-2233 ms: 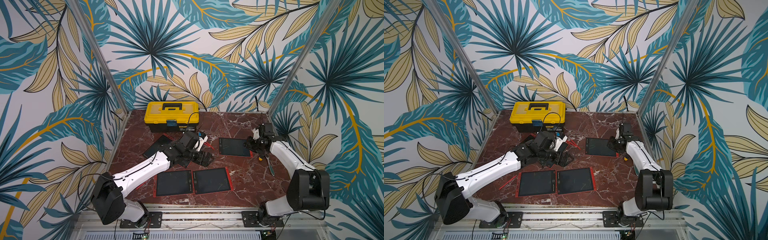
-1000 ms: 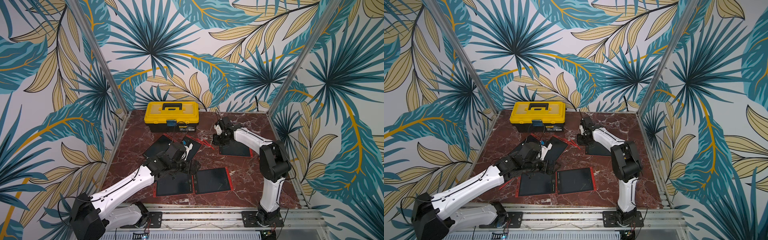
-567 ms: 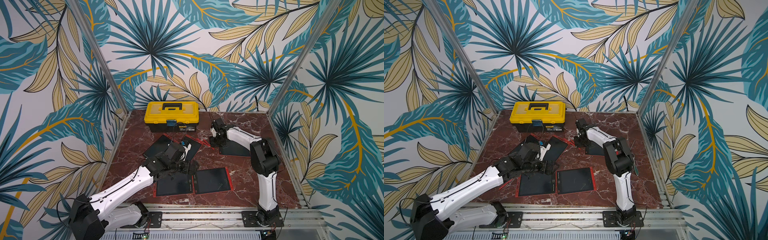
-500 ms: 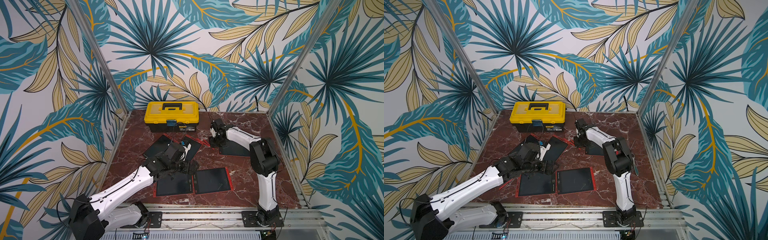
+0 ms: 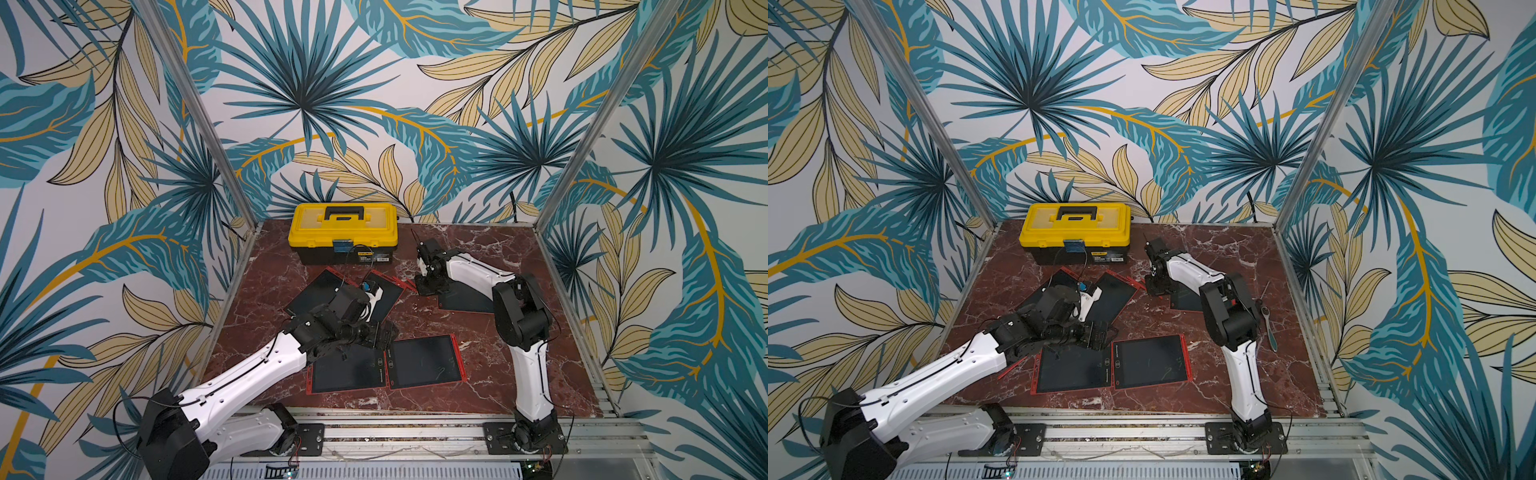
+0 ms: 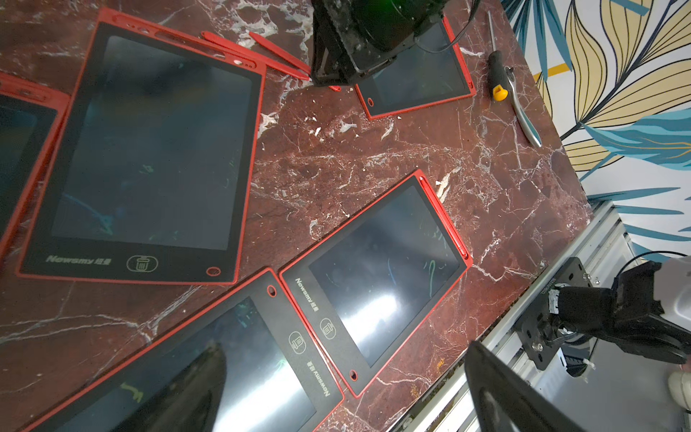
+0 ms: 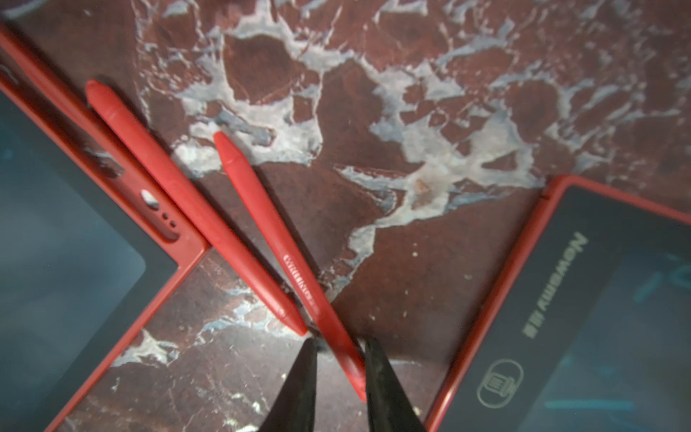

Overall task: Place the stylus back onto the writing tablet
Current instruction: Move the stylus to the center of the board.

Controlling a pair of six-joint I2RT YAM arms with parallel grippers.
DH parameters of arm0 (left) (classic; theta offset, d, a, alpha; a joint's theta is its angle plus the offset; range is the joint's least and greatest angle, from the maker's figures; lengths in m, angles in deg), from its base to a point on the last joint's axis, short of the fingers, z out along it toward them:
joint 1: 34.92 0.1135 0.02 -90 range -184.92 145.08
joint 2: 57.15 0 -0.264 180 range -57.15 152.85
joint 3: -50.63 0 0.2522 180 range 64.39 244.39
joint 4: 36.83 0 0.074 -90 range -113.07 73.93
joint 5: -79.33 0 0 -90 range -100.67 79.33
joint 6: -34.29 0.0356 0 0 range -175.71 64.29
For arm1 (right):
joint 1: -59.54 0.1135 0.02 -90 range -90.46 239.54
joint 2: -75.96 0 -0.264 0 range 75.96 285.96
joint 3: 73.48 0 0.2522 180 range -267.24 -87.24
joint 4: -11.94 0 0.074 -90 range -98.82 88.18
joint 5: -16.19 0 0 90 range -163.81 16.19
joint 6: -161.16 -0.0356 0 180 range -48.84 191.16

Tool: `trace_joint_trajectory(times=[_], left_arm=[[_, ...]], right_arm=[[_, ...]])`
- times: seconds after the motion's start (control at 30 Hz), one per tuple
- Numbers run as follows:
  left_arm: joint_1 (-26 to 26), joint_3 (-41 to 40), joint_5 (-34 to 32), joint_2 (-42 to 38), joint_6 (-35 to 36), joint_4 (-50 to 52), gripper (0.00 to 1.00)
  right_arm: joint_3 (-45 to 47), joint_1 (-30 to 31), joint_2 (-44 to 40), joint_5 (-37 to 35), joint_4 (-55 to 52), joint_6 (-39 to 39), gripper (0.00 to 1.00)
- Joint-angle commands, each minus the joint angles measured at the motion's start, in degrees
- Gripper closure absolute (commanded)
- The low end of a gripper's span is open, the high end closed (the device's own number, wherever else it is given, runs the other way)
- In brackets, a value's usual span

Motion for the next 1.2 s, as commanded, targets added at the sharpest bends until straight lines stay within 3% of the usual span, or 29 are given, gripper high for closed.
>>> trace_joint_trajectory(times=[0.0,0.47,0.9,1.17], left_arm=[[0.3,-1.5,1.0,-1.4,1.5,-1.6,0.00],[1.0,-0.1,0.8,-0.4,1.7,-1.4,0.00],[1.6,-1.2,1.7,0.4,-2.7,-3.0,0.00],[1.5,-2.5,4.0,0.2,-2.2,-4.7,0.00]], right_arm=[[-0.6,0.6,1.9,-2.0,-2.7,0.2,0.78],[14.5,3.8,-8.7,-3.1,2.8,-4.5,0.88],[32.7,8.4,-19.5,2.9,16.1,-26.9,0.88],[33.2,9.8,-18.5,3.5,20.1,-30.2,0.84]])
